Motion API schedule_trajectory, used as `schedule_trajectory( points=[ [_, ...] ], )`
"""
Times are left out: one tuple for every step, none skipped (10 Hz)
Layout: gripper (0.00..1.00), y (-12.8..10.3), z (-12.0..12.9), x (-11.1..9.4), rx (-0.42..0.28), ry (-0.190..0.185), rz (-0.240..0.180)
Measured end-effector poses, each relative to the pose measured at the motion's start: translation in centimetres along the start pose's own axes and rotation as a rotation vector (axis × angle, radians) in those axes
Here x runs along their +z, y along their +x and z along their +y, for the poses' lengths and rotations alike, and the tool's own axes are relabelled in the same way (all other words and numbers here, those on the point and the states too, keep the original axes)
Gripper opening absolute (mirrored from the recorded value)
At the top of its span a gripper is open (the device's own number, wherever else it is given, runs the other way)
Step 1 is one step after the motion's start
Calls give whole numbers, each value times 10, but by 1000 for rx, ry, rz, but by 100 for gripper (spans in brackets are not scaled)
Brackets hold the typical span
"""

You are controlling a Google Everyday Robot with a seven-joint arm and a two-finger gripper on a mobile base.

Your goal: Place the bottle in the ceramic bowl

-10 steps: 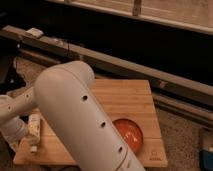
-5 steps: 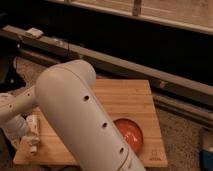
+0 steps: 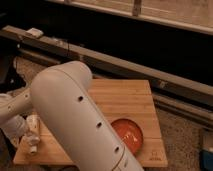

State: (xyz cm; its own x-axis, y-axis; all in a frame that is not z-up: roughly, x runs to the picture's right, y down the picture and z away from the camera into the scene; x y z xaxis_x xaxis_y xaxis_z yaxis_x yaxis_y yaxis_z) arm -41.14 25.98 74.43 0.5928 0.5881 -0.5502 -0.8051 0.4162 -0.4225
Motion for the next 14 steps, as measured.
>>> schedule_trajectory(
  points=[
    [65,-5,-2,1,-1,6,-6],
    [65,-8,-2,2,-1,8,-10],
    [65,-11,-3,3,-1,13,-16],
    [65,-14,-6,5,2,19,-18],
    [65,-16,-12,8,7,34,-19],
    [65,-18,-16,11,19,45,-20],
    [65,-18,-19,13,30,52,-17],
    [65,-19,-23,15,38,61,-16],
    [61,-19,-25,17,41,67,-11],
    [52,-18,-26,19,42,73,-4],
    [40,-16,-27,20,35,71,9],
    [30,-14,-30,21,27,67,24],
    [21,-11,-31,21,20,59,38],
    [10,-7,-30,20,9,47,49]
  ],
)
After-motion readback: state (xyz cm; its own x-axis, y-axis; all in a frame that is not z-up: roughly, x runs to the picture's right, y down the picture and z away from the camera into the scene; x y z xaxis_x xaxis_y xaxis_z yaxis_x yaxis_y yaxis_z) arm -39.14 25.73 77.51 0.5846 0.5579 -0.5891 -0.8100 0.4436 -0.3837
